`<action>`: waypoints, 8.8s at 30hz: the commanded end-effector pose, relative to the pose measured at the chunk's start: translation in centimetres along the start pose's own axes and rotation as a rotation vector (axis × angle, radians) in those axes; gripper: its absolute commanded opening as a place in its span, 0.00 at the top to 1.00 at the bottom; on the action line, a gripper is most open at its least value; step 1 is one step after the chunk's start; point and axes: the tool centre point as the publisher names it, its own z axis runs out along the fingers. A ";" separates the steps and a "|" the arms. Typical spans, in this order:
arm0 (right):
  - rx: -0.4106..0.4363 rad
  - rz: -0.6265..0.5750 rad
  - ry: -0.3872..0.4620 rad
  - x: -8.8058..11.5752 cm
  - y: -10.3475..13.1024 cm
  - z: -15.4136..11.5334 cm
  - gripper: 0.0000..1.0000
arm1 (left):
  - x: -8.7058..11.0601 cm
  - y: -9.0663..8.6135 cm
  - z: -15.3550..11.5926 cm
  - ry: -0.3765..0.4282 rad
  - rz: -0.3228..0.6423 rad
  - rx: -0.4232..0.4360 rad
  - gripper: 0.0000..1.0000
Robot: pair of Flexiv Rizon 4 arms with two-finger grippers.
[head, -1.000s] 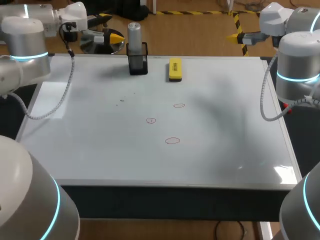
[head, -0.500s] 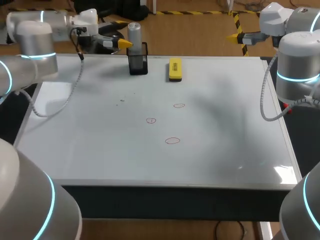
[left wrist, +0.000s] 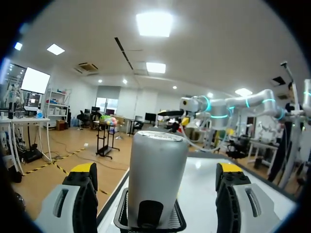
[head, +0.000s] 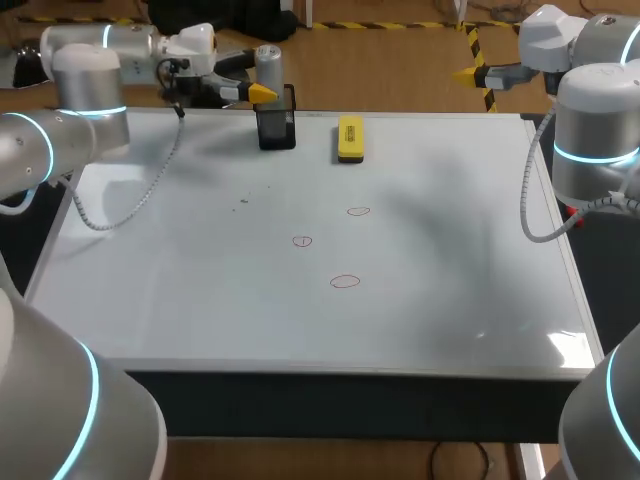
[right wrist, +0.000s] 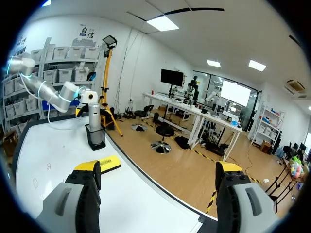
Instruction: Pick up the inspection probe, press it on each red-marked spot on the whiteboard one by one, put down the probe, pick up the eraser, and wipe off all the red marks.
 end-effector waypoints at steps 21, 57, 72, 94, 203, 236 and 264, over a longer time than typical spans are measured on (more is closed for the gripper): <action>0.001 0.000 0.001 0.0 0.0 0.0 0.00 | -1.2 0.8 0.8 -0.031 0.011 -0.019 0.22; 0.001 0.000 0.001 0.0 0.0 0.0 0.00 | 0.8 -7.2 0.4 -0.035 0.145 0.006 1.00; 0.001 0.000 0.001 0.0 0.0 0.0 0.00 | 0.9 -11.4 -2.8 -0.091 0.155 0.039 1.00; 0.001 0.000 0.001 0.0 0.0 0.0 0.00 | -0.7 -6.7 -12.5 -0.285 0.137 -0.014 1.00; 0.574 -1.673 1.306 11.4 -1.5 15.9 0.00 | -1.7 -4.2 -15.9 -0.393 0.103 -0.052 1.00; 0.295 -2.008 1.321 15.7 -8.1 19.0 0.00 | -1.7 -4.2 -15.9 -0.393 0.103 -0.052 1.00; 0.195 -2.037 1.417 17.3 -11.6 21.9 0.00 | -1.7 -4.2 -15.9 -0.393 0.103 -0.052 1.00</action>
